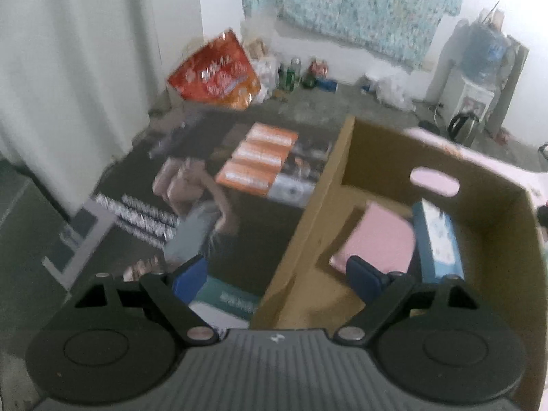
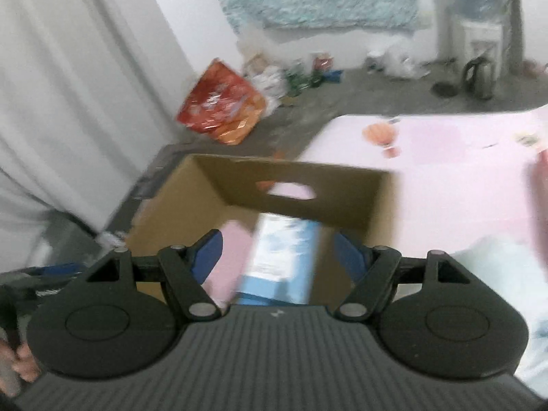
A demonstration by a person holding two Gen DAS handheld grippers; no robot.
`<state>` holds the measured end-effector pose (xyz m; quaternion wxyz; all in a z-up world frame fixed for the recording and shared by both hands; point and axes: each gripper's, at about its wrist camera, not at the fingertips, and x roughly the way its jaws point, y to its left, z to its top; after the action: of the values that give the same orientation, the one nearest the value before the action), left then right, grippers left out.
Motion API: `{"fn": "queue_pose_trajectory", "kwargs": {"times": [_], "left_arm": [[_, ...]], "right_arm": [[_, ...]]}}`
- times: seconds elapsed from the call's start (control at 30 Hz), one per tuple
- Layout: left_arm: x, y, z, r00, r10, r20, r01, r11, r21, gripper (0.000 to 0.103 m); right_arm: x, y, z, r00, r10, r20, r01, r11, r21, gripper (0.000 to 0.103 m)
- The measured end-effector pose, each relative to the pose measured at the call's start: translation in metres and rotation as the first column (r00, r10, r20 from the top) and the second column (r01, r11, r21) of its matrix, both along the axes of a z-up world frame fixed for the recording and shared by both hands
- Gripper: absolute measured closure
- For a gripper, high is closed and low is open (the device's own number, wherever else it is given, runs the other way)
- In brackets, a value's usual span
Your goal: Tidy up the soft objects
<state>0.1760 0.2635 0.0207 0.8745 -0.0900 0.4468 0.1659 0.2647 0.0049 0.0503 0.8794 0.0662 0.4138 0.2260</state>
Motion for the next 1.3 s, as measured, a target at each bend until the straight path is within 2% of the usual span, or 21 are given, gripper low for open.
{"fn": "queue_pose_trajectory", "kwargs": {"times": [0.17,0.33,0.43,0.47,0.6,0.83,0.97,1.0,1.1,1.17,1.23,1.3], "left_arm": [[0.002,-0.004,-0.024,0.998,-0.041,-0.051,0.035,0.993,-0.113,0.017],[0.000,-0.017,-0.029,0.997,-0.052,-0.062,0.048,0.997,-0.062,0.015],[-0.003,-0.020,-0.026,0.997,-0.059,-0.048,0.055,0.996,-0.077,0.013],[-0.003,-0.021,-0.025,0.997,-0.064,-0.044,0.060,0.995,-0.083,0.013],[-0.005,-0.029,-0.025,0.995,-0.086,-0.042,0.082,0.992,-0.095,0.013],[-0.010,-0.041,-0.025,0.992,-0.126,-0.018,0.123,0.985,-0.121,0.013],[-0.015,-0.038,-0.024,0.992,-0.128,-0.013,0.126,0.986,-0.113,0.017],[-0.016,-0.038,-0.023,0.992,-0.126,-0.010,0.124,0.986,-0.115,0.018],[-0.022,-0.034,-0.017,0.993,-0.114,0.012,0.115,0.988,-0.102,0.018],[-0.027,-0.032,-0.014,0.994,-0.106,0.027,0.108,0.990,-0.091,0.019],[-0.029,-0.029,-0.014,0.995,-0.098,0.028,0.100,0.991,-0.091,0.022],[-0.030,-0.025,-0.018,0.995,-0.093,0.018,0.094,0.990,-0.102,0.028]], "right_arm": [[0.007,-0.027,-0.019,0.998,-0.060,-0.032,0.057,0.995,-0.081,0.043],[0.014,-0.024,-0.049,0.995,-0.042,-0.092,0.029,0.989,-0.142,0.055],[0.015,-0.017,-0.068,0.990,-0.015,-0.143,-0.006,0.989,-0.147,0.068],[0.015,-0.017,-0.071,0.988,-0.008,-0.153,-0.013,0.991,-0.136,0.070],[0.008,-0.016,-0.071,0.991,-0.009,-0.133,-0.013,0.987,-0.161,0.070],[0.001,-0.040,-0.067,0.989,-0.033,-0.142,0.012,0.989,-0.149,0.070],[-0.013,-0.037,-0.029,0.999,-0.031,-0.013,0.028,0.987,-0.157,0.068],[-0.014,-0.033,-0.020,1.000,-0.016,0.003,0.017,0.992,-0.126,0.068],[-0.008,-0.015,-0.006,0.996,0.046,-0.074,-0.046,0.999,0.012,0.068],[-0.004,0.006,-0.012,0.980,0.102,-0.170,-0.087,0.992,0.089,0.060],[0.005,0.029,-0.030,0.946,0.136,-0.295,-0.096,0.985,0.146,0.056],[0.013,0.050,-0.051,0.907,0.136,-0.399,-0.079,0.984,0.158,0.056]]}}
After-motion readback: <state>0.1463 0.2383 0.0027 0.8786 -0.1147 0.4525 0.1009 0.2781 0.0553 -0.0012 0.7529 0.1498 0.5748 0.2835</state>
